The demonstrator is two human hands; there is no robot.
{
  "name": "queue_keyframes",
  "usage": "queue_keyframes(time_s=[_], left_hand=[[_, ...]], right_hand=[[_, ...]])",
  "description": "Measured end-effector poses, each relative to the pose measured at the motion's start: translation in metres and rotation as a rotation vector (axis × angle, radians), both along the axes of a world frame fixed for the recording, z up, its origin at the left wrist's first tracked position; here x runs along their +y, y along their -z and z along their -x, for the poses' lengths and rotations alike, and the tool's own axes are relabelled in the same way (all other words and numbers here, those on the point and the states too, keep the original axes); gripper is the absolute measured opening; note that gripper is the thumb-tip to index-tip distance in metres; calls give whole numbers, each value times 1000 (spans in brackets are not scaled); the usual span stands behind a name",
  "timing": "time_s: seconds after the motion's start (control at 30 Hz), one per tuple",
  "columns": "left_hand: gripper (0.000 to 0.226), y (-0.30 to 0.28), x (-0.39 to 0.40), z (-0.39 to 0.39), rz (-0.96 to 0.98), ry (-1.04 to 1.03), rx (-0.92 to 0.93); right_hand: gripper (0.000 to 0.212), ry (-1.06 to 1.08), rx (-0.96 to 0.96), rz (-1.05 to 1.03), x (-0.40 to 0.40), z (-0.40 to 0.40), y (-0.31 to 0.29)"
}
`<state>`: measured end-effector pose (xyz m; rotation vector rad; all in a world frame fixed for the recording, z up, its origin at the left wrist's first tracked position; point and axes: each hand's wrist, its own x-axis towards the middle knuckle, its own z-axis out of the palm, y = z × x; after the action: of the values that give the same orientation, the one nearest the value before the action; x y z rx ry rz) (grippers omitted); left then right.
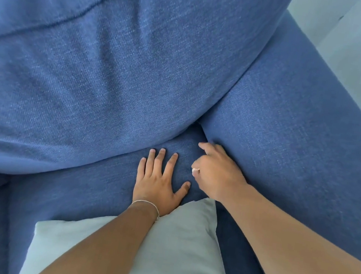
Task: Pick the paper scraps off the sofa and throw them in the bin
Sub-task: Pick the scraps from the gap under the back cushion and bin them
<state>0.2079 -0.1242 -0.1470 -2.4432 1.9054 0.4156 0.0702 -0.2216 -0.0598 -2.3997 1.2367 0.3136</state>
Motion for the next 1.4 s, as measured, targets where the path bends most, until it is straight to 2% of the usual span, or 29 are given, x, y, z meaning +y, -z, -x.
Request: queue_keyframes(time_s=[0.17,0.3,0.37,0.47,0.57,0.67,0.73,0.83,0.93,1.03,1.17,1.3,1.4], left_hand=[[82,-17,9,8,-55,-54,12],[69,-42,30,15,-68,-131,94],[59,-67,23,23,21,-218,172],[40,-128,-9,56,280,-337,407],[27,-203,-51,113,544,-264,576],[22,-261,-83,192,698,-80,616],[21,-280,-101,251,684,9,638],[27,-282,-115,335,497,71,679],[36,-259,-114,402,314,239,537],[39,-224,-99,428,250,421,362],[44,-185,-81,416,201,432,164],[53,-180,-84,425,201,464,88],[51,-179,-84,427,147,474,60]], right_hand=[[24,-22,-222,-83,35,44,-11],[16,103,-466,-34,56,61,-51],[17,132,-528,-27,56,75,-77],[18,166,-585,-22,45,105,-121],[15,293,-716,0,22,148,-175],[14,400,-780,125,2,214,-213],[16,513,-744,196,-5,271,-220],[17,768,-654,235,4,366,-206],[18,968,-459,197,33,453,-168],[24,1076,-280,100,68,518,-123],[34,1160,-187,-6,89,561,-82],[36,1164,-187,-65,89,567,-73],[51,1111,-101,-134,87,558,-71]])
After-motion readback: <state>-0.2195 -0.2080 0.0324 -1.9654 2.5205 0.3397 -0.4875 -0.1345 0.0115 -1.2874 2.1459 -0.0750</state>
